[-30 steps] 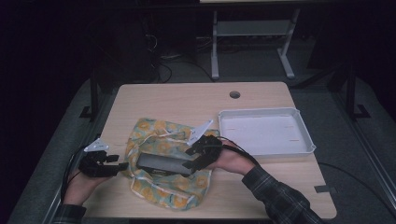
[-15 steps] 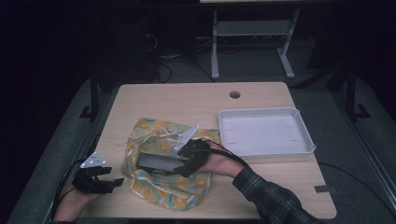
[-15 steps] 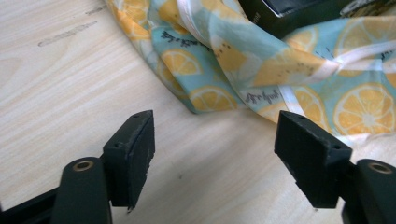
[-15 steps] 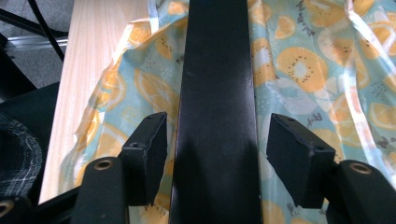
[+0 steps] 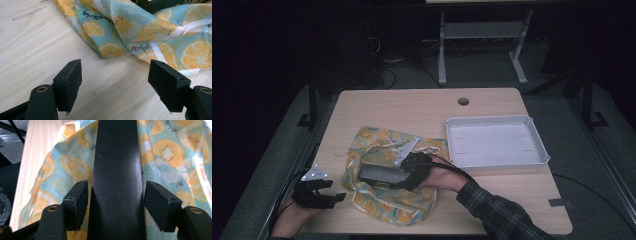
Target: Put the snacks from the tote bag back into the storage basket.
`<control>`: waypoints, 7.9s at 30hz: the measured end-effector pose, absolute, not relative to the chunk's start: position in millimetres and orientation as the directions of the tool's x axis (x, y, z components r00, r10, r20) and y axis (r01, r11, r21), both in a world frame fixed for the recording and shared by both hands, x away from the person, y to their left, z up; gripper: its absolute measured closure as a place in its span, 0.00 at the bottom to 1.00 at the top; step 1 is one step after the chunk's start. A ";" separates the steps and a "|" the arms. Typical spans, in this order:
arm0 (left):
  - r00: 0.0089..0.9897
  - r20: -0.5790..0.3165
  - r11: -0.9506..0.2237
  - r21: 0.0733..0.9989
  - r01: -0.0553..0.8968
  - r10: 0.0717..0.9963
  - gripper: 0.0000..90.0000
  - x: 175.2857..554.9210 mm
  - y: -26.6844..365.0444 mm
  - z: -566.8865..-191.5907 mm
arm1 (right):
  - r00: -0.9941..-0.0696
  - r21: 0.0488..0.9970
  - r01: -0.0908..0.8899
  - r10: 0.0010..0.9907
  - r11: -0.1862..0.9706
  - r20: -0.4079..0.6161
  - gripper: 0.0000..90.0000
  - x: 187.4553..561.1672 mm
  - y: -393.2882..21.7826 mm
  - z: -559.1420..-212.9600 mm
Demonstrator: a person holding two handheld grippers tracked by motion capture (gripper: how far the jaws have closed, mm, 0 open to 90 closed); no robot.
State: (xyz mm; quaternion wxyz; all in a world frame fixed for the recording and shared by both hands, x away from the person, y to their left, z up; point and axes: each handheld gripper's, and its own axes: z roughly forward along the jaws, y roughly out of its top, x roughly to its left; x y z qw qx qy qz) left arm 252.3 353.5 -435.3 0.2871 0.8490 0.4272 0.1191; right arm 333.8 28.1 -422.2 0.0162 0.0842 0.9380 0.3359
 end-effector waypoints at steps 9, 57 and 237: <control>0.608 -0.043 -0.471 0.589 0.656 0.793 0.29 253.2 352.1 -436.3 | -0.987 0.584 0.131 0.158 0.801 0.003 0.40 332.6 35.4 -437.2; 0.632 -0.048 -0.491 0.584 0.647 0.774 0.30 254.1 348.9 -438.3 | -0.989 0.603 0.102 0.146 0.791 -0.025 0.47 329.6 19.5 -407.4; 0.668 -0.056 -0.500 0.617 0.607 0.742 0.28 260.2 341.3 -435.1 | -0.594 0.577 0.672 0.803 0.463 0.049 1.00 438.1 -255.0 -375.2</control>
